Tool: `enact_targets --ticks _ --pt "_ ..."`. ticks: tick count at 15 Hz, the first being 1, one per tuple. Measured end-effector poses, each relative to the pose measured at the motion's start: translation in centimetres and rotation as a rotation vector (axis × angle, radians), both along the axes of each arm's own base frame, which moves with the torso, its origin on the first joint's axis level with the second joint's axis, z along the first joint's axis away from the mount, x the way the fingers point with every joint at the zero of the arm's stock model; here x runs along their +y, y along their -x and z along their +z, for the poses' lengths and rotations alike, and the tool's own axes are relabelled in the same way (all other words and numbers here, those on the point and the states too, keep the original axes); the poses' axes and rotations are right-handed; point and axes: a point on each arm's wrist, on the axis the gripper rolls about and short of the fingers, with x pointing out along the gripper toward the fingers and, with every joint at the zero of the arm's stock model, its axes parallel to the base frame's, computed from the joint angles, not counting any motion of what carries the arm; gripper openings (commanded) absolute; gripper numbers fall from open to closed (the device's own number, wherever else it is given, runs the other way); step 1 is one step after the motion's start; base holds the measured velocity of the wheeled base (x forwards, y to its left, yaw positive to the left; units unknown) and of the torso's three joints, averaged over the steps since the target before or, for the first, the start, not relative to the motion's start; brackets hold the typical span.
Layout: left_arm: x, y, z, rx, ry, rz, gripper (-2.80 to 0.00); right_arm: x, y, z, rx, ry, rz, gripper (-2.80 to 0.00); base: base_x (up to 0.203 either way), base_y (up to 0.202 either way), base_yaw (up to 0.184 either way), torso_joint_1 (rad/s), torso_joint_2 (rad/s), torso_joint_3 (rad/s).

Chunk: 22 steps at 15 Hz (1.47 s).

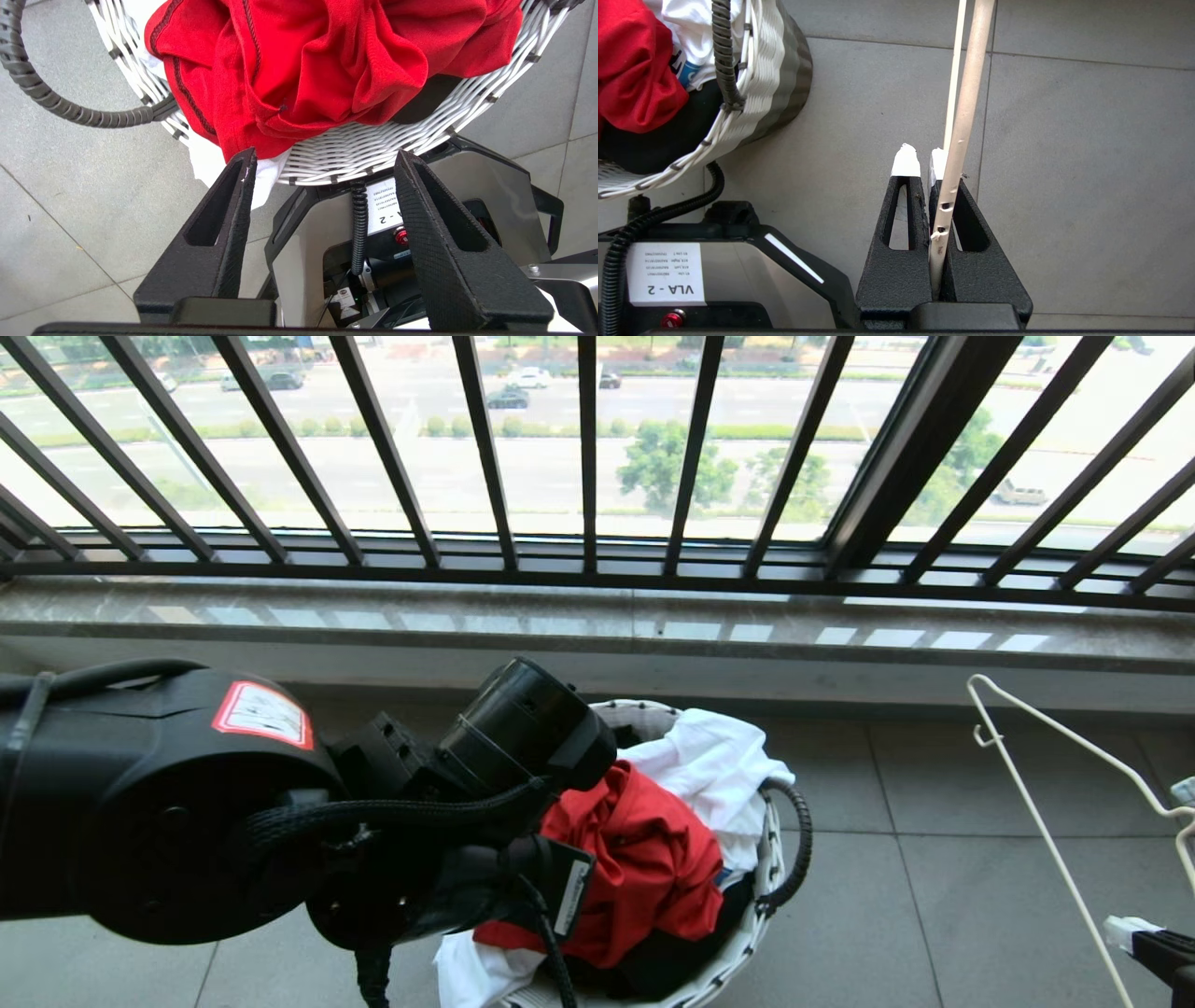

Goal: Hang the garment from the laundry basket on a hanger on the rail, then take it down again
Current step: Pick up clothes from the basket

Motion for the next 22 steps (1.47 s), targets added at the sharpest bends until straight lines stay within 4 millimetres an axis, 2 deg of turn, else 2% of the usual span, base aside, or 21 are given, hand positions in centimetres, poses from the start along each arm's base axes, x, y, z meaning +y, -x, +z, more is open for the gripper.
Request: enact_targets --ticks 3,6,7,8,12,17,19,22 --pt "1.3 1.0 -1.4 0.062 0.022 0.082 -2.80 0.0 0.0 -0.1 0.002 0.001 0.000 -2.80 0.000 0.000 0.000 0.000 0.00 0.000" --pt "1.6 1.2 -2.9 0.125 0.055 0.188 -2.80 0.0 0.0 -0.3 0.010 0.005 0.000 -2.80 0.000 0.000 0.000 0.000 0.00 0.000" --pt "1.6 1.1 -3.2 0.136 0.059 0.210 -0.81 0.0 0.1 -0.3 0.011 0.005 0.000 -2.80 0.000 0.000 0.000 0.000 0.00 0.000" --pt "1.6 1.0 -3.5 0.143 0.056 0.223 0.00 0.0 0.1 -0.3 0.011 0.005 0.000 -2.80 0.000 0.000 0.000 0.000 0.00 0.000" --pt "1.2 0.0 -4.5 0.156 0.038 0.256 0.00 0.0 0.1 -0.3 0.011 0.005 0.000 -2.80 0.000 0.000 0.000 0.000 0.00 0.000" --pt "1.1 -3.7 -6.4 0.078 0.046 0.384 0.00 -0.1 0.2 -0.3 0.005 0.005 -0.003 -2.80 0.000 0.000 0.000 0.000 0.00 0.000" --pt "1.4 -4.1 -6.4 0.078 0.051 0.401 0.00 -0.1 0.2 -0.3 0.003 0.004 -0.004 -2.80 0.000 0.000 0.000 0.000 0.00 0.000" --pt "1.8 -3.8 -5.1 0.080 0.100 0.381 0.00 -0.1 0.2 -0.4 0.006 0.004 -0.002 -2.80 0.000 0.000 0.000 0.000 0.00 0.000"
